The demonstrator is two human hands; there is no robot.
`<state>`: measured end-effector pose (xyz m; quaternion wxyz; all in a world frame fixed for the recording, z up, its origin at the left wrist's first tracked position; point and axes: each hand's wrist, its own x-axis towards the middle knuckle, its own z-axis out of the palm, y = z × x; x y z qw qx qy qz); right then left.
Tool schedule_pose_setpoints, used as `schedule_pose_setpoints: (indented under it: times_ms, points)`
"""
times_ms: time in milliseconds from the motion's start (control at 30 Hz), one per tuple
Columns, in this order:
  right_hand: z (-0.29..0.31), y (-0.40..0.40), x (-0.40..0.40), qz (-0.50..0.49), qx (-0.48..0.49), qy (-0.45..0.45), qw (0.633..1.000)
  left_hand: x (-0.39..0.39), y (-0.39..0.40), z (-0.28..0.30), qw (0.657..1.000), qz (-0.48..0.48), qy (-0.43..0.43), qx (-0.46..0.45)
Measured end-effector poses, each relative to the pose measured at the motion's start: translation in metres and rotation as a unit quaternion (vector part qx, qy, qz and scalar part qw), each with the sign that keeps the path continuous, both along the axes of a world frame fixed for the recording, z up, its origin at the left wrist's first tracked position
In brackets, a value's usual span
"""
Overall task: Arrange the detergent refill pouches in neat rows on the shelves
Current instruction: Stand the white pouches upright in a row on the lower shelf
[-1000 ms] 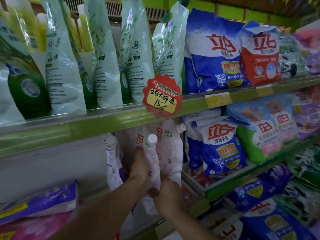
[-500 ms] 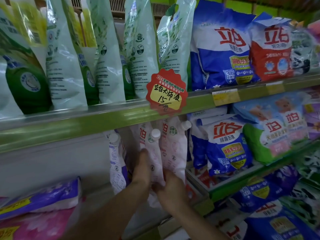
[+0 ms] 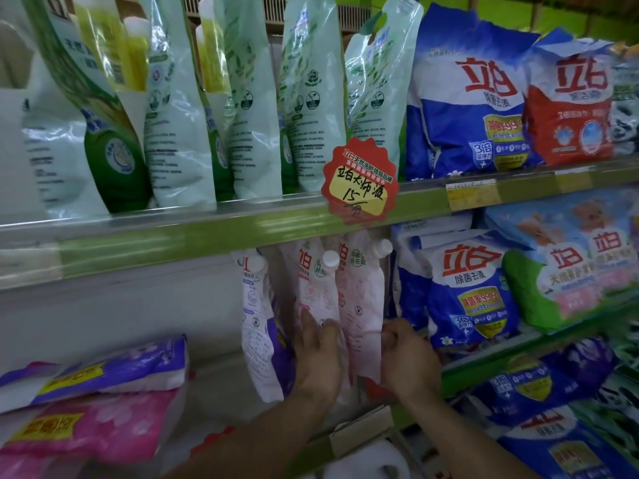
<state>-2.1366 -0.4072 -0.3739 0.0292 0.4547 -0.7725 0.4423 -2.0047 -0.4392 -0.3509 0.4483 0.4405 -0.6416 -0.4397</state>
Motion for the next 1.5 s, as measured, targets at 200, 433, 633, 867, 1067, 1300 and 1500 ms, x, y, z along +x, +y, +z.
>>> schedule_pose_setpoints:
  times_ms: [200, 433, 633, 867, 1067, 1300, 1500]
  points:
    - [0.006, 0.005, 0.017, 0.080, -0.028, -0.132, 0.988, 0.011, -0.005, 0.003, 0.999, -0.011, 0.026, 0.020]
    - [0.014, -0.004, 0.019, 0.027, -0.018, -0.067, 0.997, 0.027, -0.016, 0.013, 0.978, 0.006, 0.129, 0.163]
    - [0.009, 0.001, 0.014, 0.031, -0.033, -0.089, 0.995, 0.033, -0.014, 0.012, 0.968, -0.027, 0.153, 0.197]
    - [0.022, 0.025, 0.052, 0.035, -0.245, -0.084, 0.965, 0.060, -0.002, 0.026, 0.998, 0.025, 0.056, -0.012]
    - [0.029, 0.017, 0.121, 0.186, -0.209, -0.041, 0.959, 0.119, -0.034, 0.044, 0.990, 0.102, 0.089, -0.040]
    - [0.031, -0.032, 0.139, 0.170, -0.034, -0.001, 0.985, 0.146, -0.114, 0.065, 0.994, 0.058, 0.082, 0.051]
    - [0.017, -0.053, 0.143, 0.114, -0.003, 0.042, 0.993, 0.130, -0.147, 0.060, 0.992, -0.020, 0.027, 0.118]
